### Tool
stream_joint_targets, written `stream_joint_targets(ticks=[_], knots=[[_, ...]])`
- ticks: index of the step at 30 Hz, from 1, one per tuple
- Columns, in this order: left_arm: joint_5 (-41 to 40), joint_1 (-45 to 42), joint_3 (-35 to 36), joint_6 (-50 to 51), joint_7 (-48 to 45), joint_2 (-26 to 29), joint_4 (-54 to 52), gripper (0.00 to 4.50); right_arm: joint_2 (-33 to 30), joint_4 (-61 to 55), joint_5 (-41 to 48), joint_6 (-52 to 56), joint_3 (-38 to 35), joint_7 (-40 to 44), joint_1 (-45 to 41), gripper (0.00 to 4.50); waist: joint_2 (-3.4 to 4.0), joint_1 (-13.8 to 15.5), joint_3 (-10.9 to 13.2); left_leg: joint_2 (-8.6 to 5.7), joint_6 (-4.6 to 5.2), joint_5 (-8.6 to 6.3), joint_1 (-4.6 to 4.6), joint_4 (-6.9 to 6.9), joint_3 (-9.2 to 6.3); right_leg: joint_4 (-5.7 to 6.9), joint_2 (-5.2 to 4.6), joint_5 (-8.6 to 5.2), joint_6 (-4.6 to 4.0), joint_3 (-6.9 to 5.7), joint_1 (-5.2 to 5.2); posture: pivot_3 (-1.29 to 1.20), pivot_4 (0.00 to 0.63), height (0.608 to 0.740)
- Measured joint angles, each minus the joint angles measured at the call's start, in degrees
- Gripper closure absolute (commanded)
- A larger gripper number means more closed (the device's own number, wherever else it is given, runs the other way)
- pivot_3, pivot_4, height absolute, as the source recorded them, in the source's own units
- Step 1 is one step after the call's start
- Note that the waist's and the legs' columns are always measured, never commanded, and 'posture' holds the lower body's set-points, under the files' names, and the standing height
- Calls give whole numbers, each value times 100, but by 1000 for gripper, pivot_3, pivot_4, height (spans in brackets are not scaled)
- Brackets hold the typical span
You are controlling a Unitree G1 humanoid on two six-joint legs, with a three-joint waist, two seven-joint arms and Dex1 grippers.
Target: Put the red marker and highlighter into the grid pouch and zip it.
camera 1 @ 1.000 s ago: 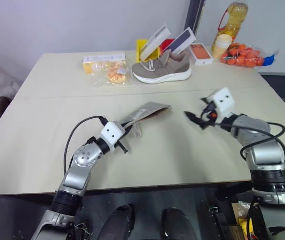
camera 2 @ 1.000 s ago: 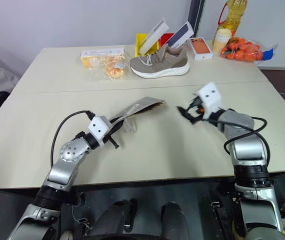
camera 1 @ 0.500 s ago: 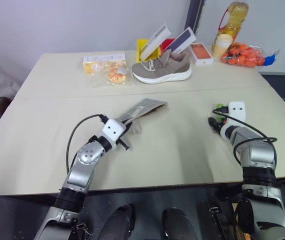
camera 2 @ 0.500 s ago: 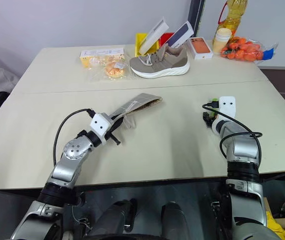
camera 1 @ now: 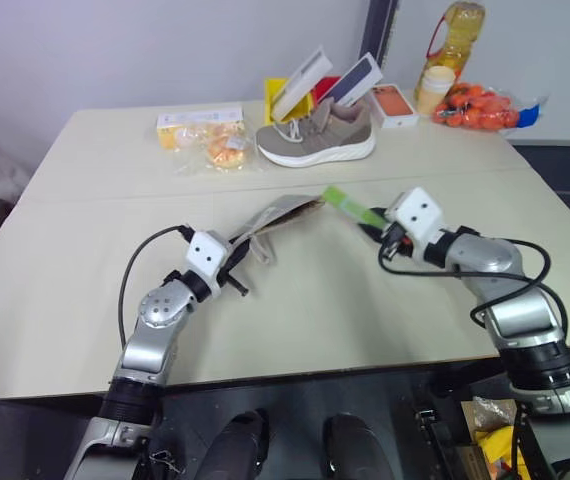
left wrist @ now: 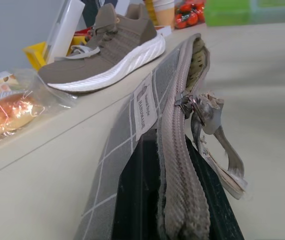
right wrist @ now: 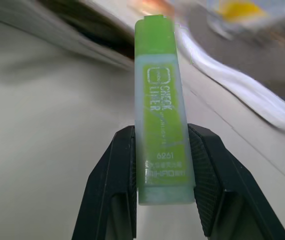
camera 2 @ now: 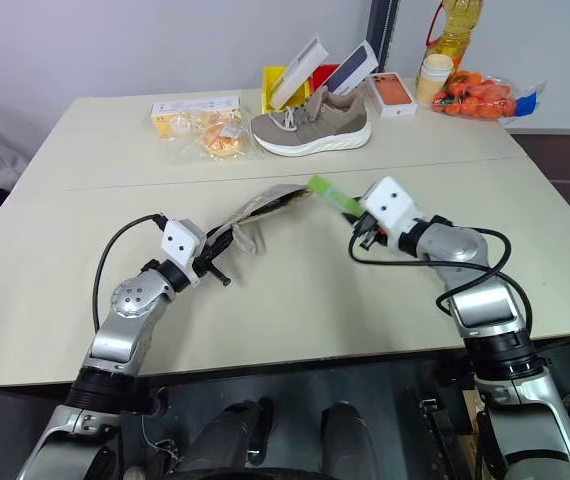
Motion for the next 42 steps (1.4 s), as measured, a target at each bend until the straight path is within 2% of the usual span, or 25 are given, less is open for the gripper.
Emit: stream_joint_targets(ticks=[12,22,29,34,38,42], knots=[[-111,1,-16,-3,-262,-1,-57,4500,-22,-88,-295,45,313,208,-11,3609,0,2,0,0,0,0,-1,1,0,-1,-2,0,0,1,-2,0,150,740],[-48,73,-329,-159,-1022,429,-145,4500,-730,-257,-1142,-665,983,911,-360,3609,0,-12,0,1,-1,-1,-2,-2,1,-3,-2,0,0,1,-4,0,150,740],[-129,67,-487,-161,-1570,616,-353,4500,-492,-324,-1755,-1098,1541,1108,-696,3609,0,-8,0,1,-1,-1,-2,-2,0,-3,-2,0,-1,1,-5,0,150,740],[-129,4,-464,-140,-1472,490,-325,4500,-268,-281,-1801,-1119,1503,1045,-829,1125,-2,5,1,0,-1,-1,-2,-1,-1,-3,-3,0,-1,1,-4,0,150,740],[-200,-158,-342,-47,-1215,276,-204,4500,33,-331,-1173,-606,765,883,-842,1125,-3,11,2,-1,-1,0,-3,0,-2,-2,-3,0,-1,1,-4,0,150,740],[-343,-333,-234,117,-952,-102,62,4500,290,-565,67,438,-315,861,-816,1125,-4,31,2,-1,0,0,-4,0,-5,-3,-3,1,0,0,-3,0,150,740]])
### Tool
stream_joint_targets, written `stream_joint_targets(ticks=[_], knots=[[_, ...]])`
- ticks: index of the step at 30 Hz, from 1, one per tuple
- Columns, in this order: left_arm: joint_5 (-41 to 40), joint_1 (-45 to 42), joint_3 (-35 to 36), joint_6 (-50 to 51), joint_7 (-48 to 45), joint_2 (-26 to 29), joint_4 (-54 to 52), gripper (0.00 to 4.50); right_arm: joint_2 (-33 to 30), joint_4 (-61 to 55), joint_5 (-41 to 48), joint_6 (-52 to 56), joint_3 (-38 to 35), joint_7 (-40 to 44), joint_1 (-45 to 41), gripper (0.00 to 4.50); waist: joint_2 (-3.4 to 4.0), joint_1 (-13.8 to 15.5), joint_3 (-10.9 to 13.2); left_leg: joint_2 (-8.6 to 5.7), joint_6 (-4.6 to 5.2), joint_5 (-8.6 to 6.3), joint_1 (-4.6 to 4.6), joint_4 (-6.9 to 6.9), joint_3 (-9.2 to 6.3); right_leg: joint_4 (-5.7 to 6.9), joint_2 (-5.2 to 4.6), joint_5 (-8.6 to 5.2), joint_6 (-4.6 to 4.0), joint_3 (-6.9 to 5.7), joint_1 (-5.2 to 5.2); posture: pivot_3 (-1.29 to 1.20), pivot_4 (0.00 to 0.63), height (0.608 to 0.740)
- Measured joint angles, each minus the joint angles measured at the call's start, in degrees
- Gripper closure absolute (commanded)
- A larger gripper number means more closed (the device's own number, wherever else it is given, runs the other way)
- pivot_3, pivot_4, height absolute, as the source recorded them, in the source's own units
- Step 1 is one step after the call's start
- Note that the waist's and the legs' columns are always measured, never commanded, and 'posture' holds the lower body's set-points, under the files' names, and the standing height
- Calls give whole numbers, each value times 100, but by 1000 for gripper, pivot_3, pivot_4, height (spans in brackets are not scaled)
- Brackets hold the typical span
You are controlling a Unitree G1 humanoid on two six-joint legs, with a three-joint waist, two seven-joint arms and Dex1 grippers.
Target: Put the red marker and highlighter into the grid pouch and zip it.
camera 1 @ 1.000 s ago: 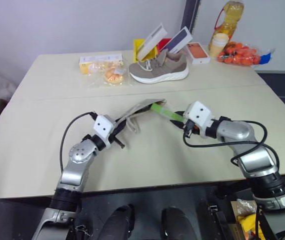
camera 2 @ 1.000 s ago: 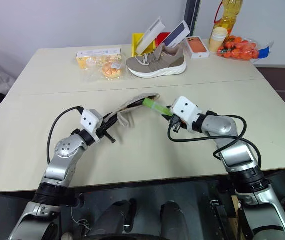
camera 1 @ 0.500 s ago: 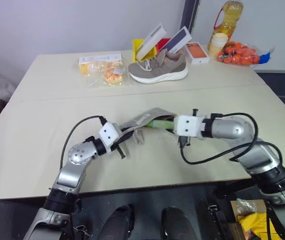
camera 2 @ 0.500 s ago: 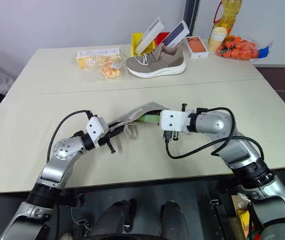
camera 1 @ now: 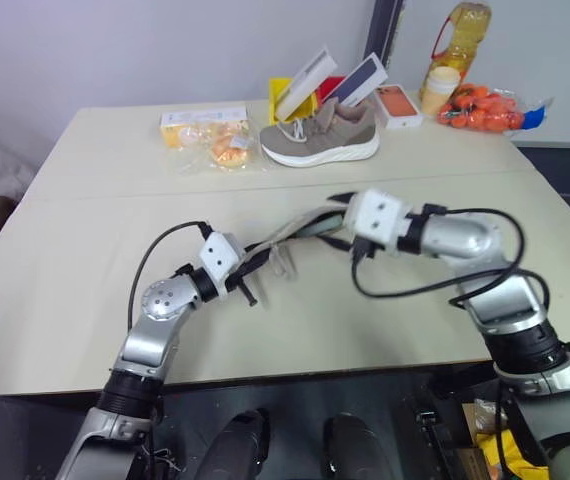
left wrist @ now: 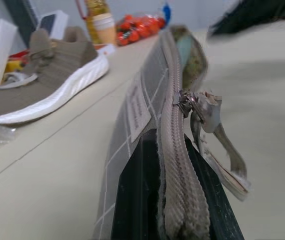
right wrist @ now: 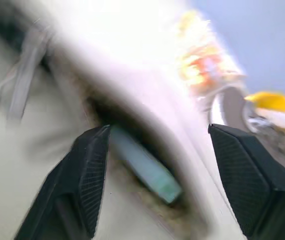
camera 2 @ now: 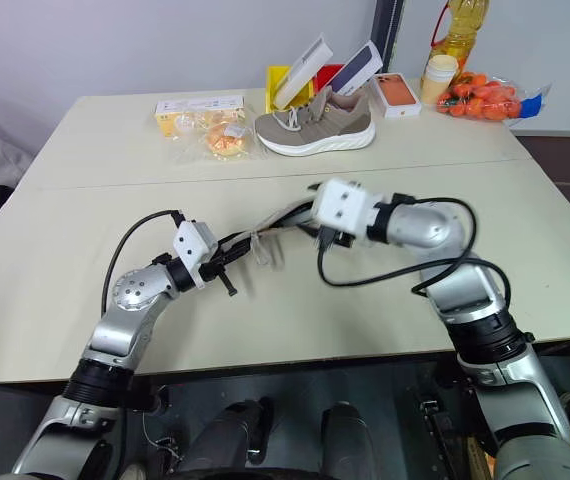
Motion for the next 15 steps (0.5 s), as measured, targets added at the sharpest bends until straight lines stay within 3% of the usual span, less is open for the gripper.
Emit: stream_joint_targets(ticks=[2,6,11,15], knots=[[-56,-181,28,125,149,-224,143,4500,48,-274,618,515,-354,66,174,1125,-2,28,-1,0,0,0,0,1,-1,0,0,0,0,-1,1,0,150,740],[-269,-483,128,386,389,-566,303,4500,191,-481,1173,1054,-378,5,765,1125,-3,45,-1,0,1,-1,-1,2,3,2,0,0,0,0,-2,0,150,740],[-395,-647,182,714,500,-896,397,4500,1302,-477,1217,1488,14,-1024,947,1125,-3,-28,-2,3,0,0,-1,1,0,10,2,0,-1,1,-8,0,150,740],[-390,-689,94,747,510,-932,404,4500,1711,-433,1170,1662,201,-1630,877,1125,-3,-37,-2,-3,0,1,-2,3,1,9,2,1,0,1,-6,0,150,740]])
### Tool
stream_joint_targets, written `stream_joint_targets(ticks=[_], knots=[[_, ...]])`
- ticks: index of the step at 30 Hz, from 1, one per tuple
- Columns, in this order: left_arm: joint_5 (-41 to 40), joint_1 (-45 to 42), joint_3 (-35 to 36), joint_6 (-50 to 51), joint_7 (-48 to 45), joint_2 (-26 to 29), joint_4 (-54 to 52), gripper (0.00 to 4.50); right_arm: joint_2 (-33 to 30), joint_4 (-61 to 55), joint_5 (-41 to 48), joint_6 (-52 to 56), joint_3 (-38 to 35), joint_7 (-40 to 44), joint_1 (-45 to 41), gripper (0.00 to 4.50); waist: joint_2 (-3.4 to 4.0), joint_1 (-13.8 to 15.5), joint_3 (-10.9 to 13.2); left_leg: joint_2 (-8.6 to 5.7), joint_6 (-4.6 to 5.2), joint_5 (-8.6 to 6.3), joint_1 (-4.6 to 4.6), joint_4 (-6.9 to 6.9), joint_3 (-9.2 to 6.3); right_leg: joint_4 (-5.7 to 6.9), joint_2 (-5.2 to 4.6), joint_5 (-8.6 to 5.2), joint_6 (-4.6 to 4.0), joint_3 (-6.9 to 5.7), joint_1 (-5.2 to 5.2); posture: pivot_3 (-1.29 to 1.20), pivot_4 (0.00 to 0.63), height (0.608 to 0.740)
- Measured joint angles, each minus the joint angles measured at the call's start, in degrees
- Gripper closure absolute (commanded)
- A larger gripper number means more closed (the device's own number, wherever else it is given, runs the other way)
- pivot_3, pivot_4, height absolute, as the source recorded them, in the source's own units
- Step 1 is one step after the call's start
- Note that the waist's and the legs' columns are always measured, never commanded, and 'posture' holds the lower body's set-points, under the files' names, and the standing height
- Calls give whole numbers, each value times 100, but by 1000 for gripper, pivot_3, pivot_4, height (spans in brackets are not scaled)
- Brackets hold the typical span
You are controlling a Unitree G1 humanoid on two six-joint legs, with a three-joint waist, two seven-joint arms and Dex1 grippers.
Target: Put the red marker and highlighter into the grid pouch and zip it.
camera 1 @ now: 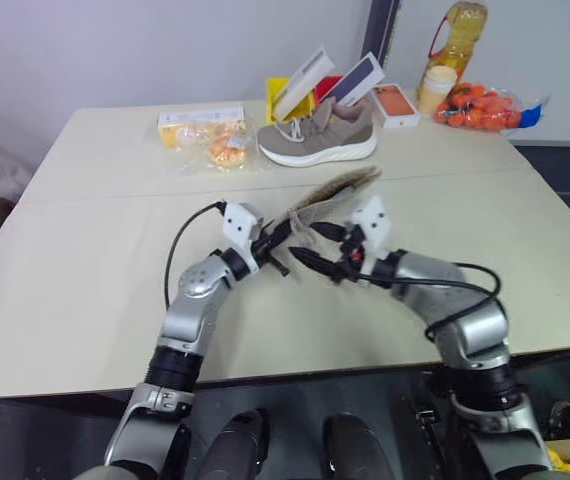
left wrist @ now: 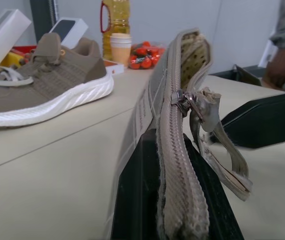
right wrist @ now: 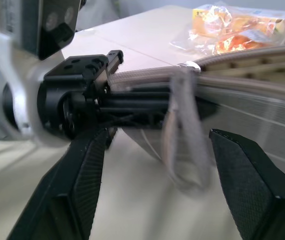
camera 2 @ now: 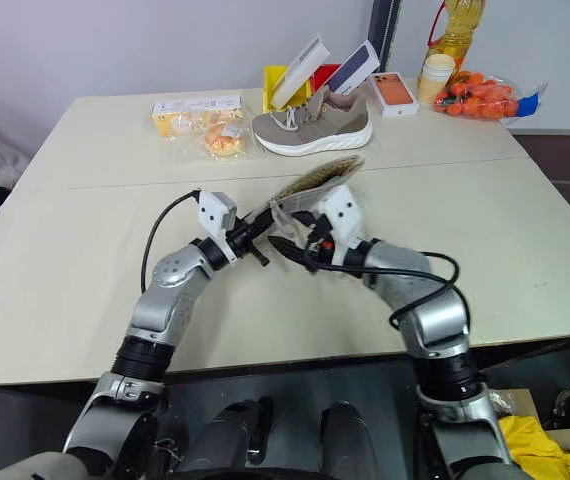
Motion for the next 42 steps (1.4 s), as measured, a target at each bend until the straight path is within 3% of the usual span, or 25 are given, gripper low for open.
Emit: stream_joint_targets(ticks=[1,4,9,10,18,23,29,32,36,38,42], knots=[[0,0,1,0,12,2,-1,4500,37,21,-4,19,27,-68,-25,1125,0,0,0,0,0,0,0,0,0,0,0,0,0,0,0,0,150,740],[8,6,-3,3,56,8,-3,4500,171,218,-70,50,194,-278,-102,1924,0,-5,0,1,0,0,1,0,-1,1,2,0,0,0,-1,0,150,740],[41,27,0,0,138,62,-52,4500,153,366,-93,69,224,-355,-197,4441,1,-10,0,1,0,0,1,0,0,1,3,0,0,0,-1,0,150,740],[56,41,-3,-8,144,64,-62,4500,114,388,-122,62,219,-374,-225,4480,0,-9,0,1,0,0,1,0,-1,1,3,0,0,0,-1,0,150,740],[334,84,-106,-331,131,328,-75,4500,-655,456,-199,-165,154,-239,-396,4480,1,-17,-1,2,0,0,1,-1,1,1,4,0,0,0,0,0,150,740],[478,222,-115,-656,72,696,-124,4500,-1426,1001,-395,-502,-445,-360,-737,4480,1,-11,-1,2,0,0,2,-2,2,0,2,0,0,0,1,0,150,740],[393,448,-114,-664,-39,854,-307,4500,-1763,1608,-539,-802,-745,-473,-770,4480,2,-41,-1,4,1,0,2,-4,5,0,1,0,0,3,-1,0,150,740],[209,698,-19,-494,-123,997,-400,3498,-1837,1511,-344,-668,-794,-203,-475,3603,3,-31,-1,5,1,-1,2,-5,5,-1,1,0,-1,3,0,0,150,740],[30,1151,470,-52,3,1233,-455,1489,-1925,1372,-109,-465,-938,171,149,1647,3,-7,-1,5,2,-1,1,-4,4,-1,-1,0,-1,3,0,0,150,740],[-60,1366,594,137,102,1235,-694,422,-1918,1246,-41,-515,-904,360,417,1591,2,-1,-1,3,3,-2,0,-2,4,-3,-4,0,-1,3,2,0,150,740],[-239,2128,925,542,372,1282,-1283,422,-1907,1055,176,-721,-965,659,961,1591,3,-7,-1,5,4,-3,1,-3,4,-6,-7,-1,0,3,2,0,150,740]])
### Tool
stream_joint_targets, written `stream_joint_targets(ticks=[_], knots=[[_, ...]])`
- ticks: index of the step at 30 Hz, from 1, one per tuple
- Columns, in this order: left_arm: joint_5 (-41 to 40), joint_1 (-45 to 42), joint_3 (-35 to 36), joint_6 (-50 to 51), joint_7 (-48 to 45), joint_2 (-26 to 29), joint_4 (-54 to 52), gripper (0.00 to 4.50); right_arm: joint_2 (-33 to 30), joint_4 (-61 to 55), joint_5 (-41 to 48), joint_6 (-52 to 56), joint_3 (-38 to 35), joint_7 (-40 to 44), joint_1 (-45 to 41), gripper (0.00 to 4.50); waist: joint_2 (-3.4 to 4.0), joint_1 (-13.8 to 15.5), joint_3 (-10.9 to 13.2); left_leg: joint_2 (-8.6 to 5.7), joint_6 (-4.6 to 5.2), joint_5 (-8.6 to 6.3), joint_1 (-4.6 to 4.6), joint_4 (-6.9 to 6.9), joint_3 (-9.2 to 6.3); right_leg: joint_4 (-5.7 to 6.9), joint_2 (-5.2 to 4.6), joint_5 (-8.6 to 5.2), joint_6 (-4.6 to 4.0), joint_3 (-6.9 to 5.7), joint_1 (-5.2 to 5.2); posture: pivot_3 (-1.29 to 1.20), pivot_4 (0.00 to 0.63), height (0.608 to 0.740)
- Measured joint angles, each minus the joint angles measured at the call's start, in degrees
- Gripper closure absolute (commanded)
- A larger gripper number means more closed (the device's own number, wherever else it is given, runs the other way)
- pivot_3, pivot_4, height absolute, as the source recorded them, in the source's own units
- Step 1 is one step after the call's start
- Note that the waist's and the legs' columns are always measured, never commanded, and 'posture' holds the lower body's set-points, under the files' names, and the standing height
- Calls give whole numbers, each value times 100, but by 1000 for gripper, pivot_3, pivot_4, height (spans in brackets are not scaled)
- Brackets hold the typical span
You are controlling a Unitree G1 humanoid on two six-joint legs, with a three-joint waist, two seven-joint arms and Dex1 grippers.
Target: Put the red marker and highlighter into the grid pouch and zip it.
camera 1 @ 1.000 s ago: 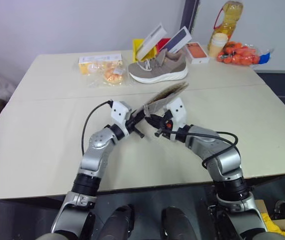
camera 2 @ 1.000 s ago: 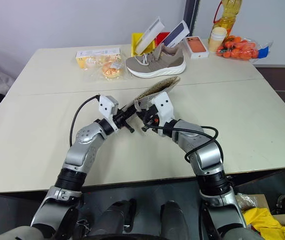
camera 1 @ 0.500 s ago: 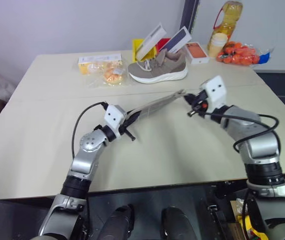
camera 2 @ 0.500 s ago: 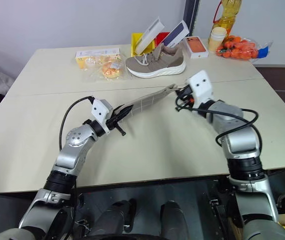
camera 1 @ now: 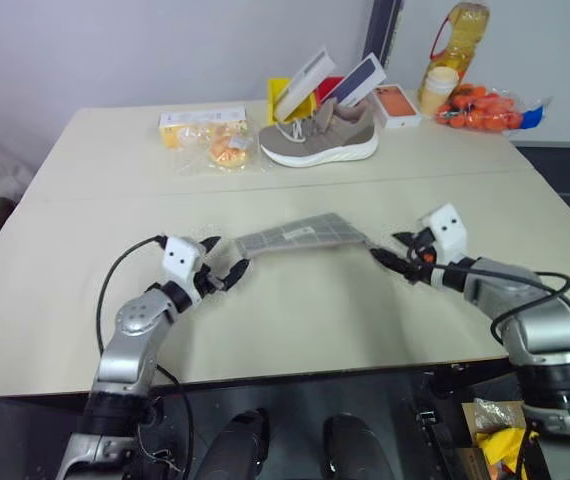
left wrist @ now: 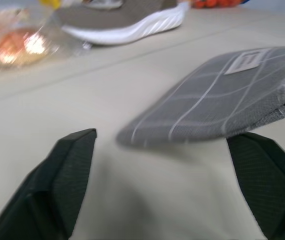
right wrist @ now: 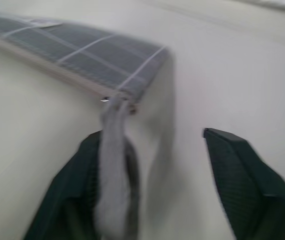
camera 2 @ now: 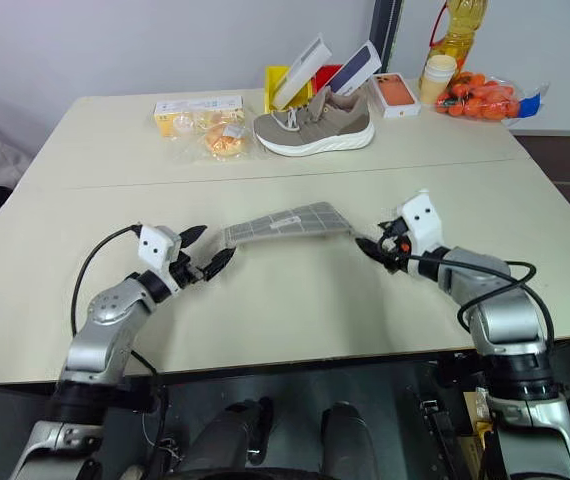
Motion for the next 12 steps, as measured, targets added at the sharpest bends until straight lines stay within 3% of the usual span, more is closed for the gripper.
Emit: stream_joint_targets(ticks=[5,12], knots=[[-176,833,582,455,437,9,-461,422,55,-157,426,-85,-345,267,343,1591,0,13,0,4,0,0,1,1,-1,-1,-1,-1,-2,0,1,0,150,740],[-269,1037,1014,583,838,35,-647,422,274,67,560,-389,-537,101,319,1591,0,72,0,5,-1,-1,1,2,0,-8,-2,-3,-6,0,4,0,150,740]])
